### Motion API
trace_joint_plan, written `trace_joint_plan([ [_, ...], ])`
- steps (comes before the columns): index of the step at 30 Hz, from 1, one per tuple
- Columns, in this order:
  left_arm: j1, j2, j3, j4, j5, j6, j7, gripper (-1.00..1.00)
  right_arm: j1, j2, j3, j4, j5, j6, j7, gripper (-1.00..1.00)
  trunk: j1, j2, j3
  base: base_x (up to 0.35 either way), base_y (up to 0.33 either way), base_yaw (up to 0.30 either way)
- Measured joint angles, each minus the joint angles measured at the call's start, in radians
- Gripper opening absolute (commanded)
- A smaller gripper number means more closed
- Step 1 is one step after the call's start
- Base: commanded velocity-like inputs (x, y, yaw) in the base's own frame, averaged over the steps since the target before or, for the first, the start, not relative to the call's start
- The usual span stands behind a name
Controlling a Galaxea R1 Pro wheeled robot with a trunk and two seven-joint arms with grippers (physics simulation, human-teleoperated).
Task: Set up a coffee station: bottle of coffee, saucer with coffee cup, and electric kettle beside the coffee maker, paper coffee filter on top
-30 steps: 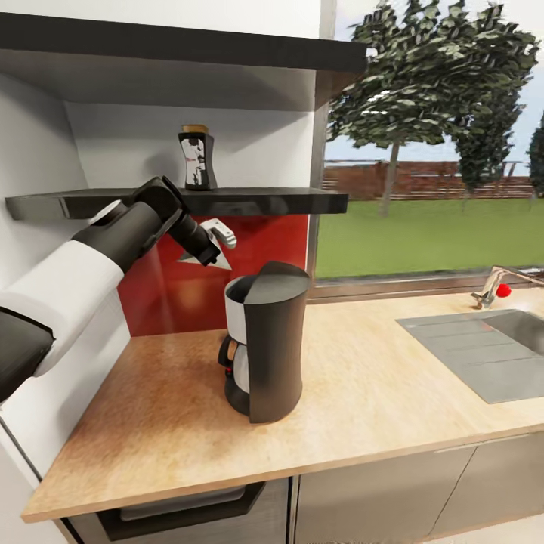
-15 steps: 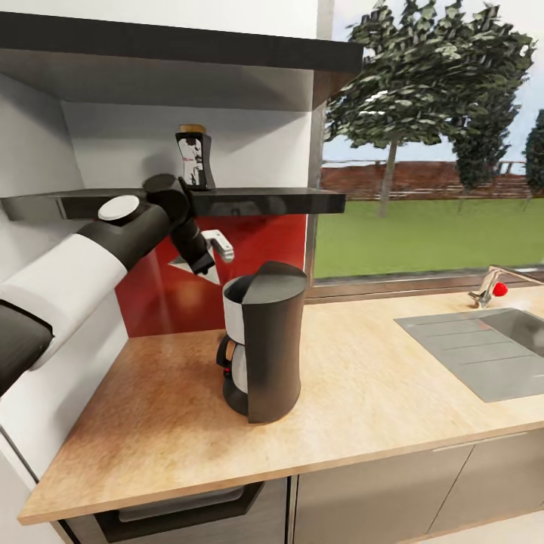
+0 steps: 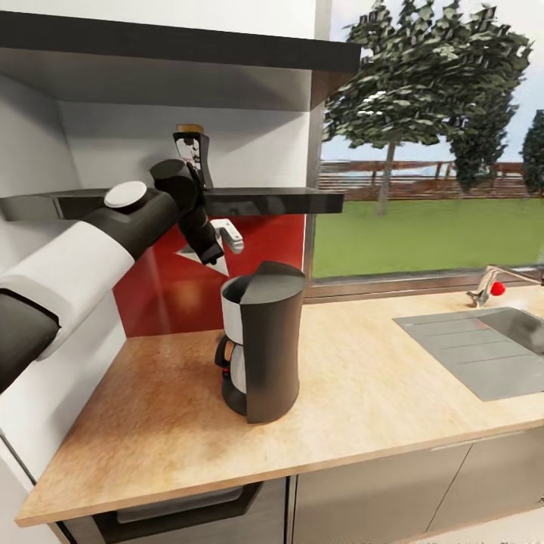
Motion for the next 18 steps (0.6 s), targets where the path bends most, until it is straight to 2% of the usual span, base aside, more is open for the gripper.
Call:
trace_joint_plan([
  [3, 0.002, -0.001, -0.004, 0.006, -0.027, -0.002, 0.000, -1.00, 0.000, 0.000, 0.000, 0.000, 0.000, 0.000, -0.001, 1.00, 0.000, 0.000, 0.000, 0.000, 0.000, -0.228],
  [5, 0.003, -0.019, -0.003, 0.010, -0.072, -0.002, -0.001, -1.00, 0.000, -0.001, 0.000, 0.000, 0.000, 0.000, -0.001, 1.00, 0.000, 0.000, 0.000, 0.000, 0.000, -0.107],
  [6, 0.004, -0.024, -0.003, 0.011, -0.079, -0.002, -0.001, -1.00, 0.000, -0.001, 0.000, 0.000, 0.000, 0.000, -0.001, 1.00, 0.000, 0.000, 0.000, 0.000, 0.000, -0.054],
  [9, 0.006, -0.031, -0.003, 0.012, -0.088, -0.002, -0.002, -1.00, 0.000, -0.001, 0.000, 0.000, 0.000, 0.000, -0.001, 1.00, 0.000, 0.000, 0.000, 0.000, 0.000, -0.021],
  [18, 0.013, -0.032, -0.004, 0.013, -0.091, -0.004, -0.001, -1.00, 0.000, -0.001, 0.001, 0.000, 0.001, 0.000, 0.000, 1.00, 0.000, 0.000, 0.000, 0.000, 0.000, -0.002],
])
